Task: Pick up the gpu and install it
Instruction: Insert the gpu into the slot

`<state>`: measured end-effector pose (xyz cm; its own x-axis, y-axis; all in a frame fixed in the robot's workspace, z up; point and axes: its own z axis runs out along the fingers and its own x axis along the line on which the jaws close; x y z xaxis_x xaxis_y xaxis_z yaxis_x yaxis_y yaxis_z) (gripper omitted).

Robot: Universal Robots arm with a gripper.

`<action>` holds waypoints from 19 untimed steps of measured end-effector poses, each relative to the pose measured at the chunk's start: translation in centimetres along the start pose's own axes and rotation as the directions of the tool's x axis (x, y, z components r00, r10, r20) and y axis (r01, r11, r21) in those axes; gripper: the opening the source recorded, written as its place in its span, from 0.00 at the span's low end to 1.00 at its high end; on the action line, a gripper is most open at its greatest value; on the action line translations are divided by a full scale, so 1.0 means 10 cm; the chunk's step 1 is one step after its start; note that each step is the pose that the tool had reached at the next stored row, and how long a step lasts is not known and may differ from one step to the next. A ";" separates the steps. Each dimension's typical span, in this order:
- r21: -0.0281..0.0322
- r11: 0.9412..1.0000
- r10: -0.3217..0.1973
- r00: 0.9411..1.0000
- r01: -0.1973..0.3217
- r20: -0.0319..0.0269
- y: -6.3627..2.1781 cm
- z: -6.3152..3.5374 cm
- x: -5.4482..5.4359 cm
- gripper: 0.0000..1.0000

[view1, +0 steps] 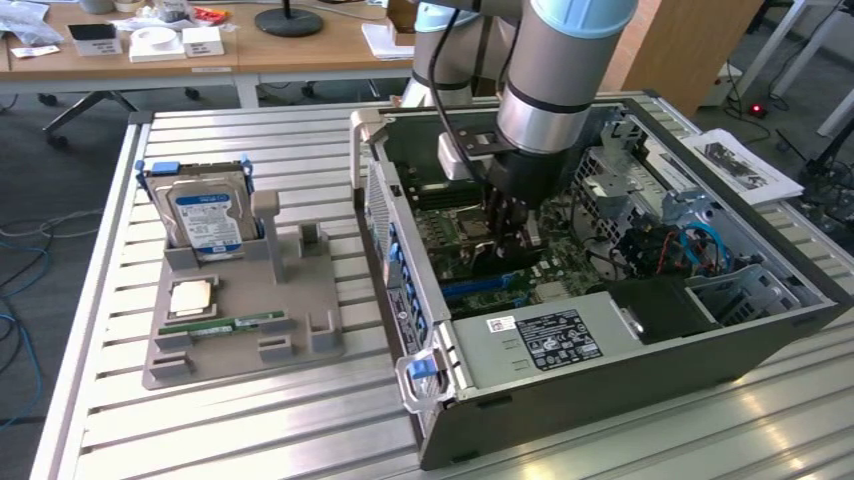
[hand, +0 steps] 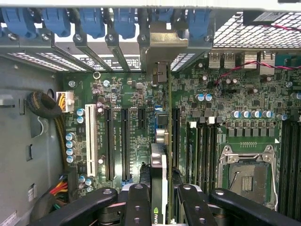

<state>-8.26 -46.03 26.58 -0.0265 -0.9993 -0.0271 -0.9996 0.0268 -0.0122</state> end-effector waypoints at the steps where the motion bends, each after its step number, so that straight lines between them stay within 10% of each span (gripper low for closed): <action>1: 0.000 1.000 0.000 1.000 0.000 0.000 0.004 0.000 0.00 0.27; 19: 0.000 1.000 0.000 1.000 0.000 0.000 0.037 0.001 0.01 0.27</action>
<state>-8.63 -46.16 26.56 -0.0264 -0.9993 -0.0270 -0.9996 0.0267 -0.0121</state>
